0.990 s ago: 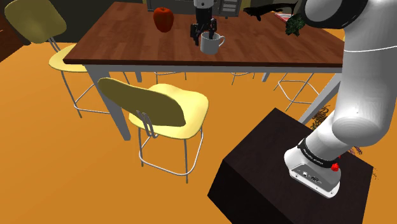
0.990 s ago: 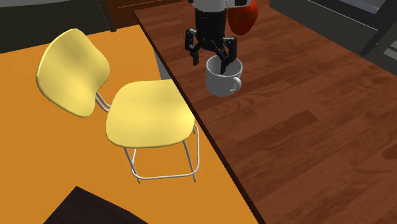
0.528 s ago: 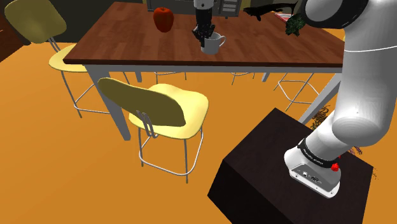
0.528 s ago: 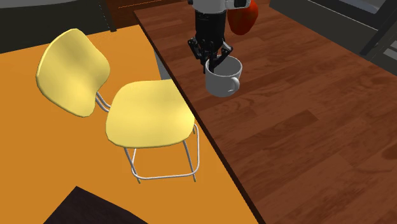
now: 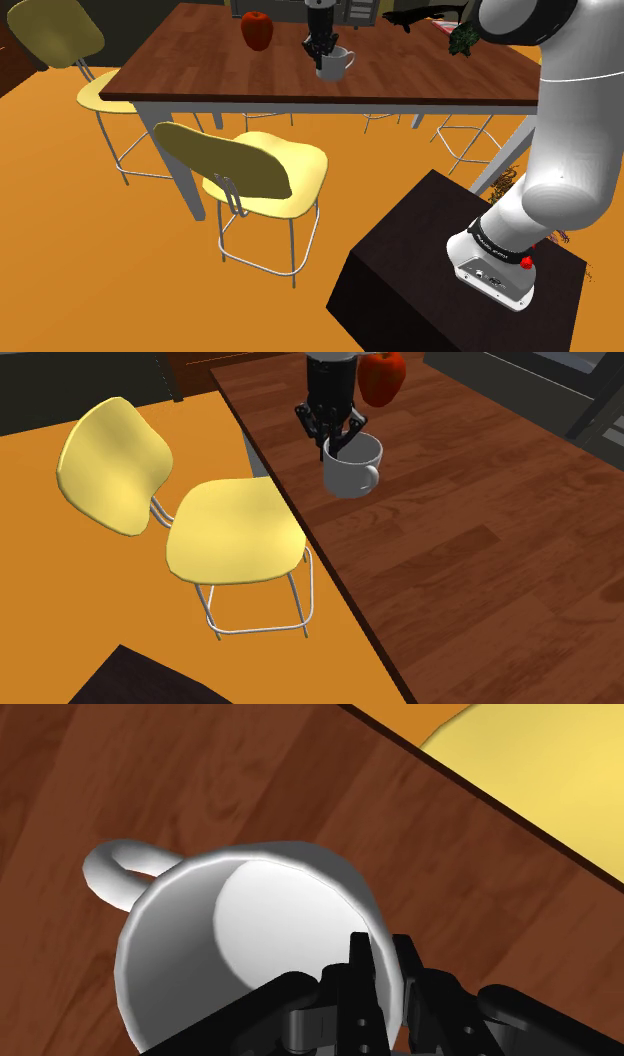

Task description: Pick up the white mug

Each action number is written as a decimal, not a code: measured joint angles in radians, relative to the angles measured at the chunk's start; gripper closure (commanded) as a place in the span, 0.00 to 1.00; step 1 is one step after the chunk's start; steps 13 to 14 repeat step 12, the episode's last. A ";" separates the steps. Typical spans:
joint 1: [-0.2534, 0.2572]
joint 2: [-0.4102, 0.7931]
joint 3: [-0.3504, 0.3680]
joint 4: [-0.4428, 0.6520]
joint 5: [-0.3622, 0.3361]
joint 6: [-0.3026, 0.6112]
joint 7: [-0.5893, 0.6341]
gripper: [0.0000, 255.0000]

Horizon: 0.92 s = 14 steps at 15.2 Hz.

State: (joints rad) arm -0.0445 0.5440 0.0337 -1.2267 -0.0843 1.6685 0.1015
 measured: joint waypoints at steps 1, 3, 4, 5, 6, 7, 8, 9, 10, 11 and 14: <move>0.000 -0.003 0.000 0.010 0.000 -0.013 -0.001 1.00; 0.001 -0.006 0.000 0.031 0.000 -0.037 -0.001 1.00; 0.001 -0.005 0.000 0.047 0.001 -0.053 -0.003 1.00; 0.001 -0.004 0.000 0.062 0.001 -0.065 -0.004 1.00; 0.001 0.002 0.000 0.086 0.001 -0.084 -0.006 1.00; 0.001 0.007 0.000 0.106 0.001 -0.099 -0.007 1.00; 0.002 0.008 0.000 0.122 0.001 -0.113 -0.008 1.00; 0.002 0.016 -0.001 0.146 0.000 -0.130 -0.009 1.00; 0.003 0.020 -0.001 0.166 0.000 -0.146 -0.010 1.00; 0.004 0.031 -0.001 0.197 0.000 -0.165 -0.012 1.00; 0.004 0.027 -0.001 0.201 0.000 -0.173 -0.011 1.00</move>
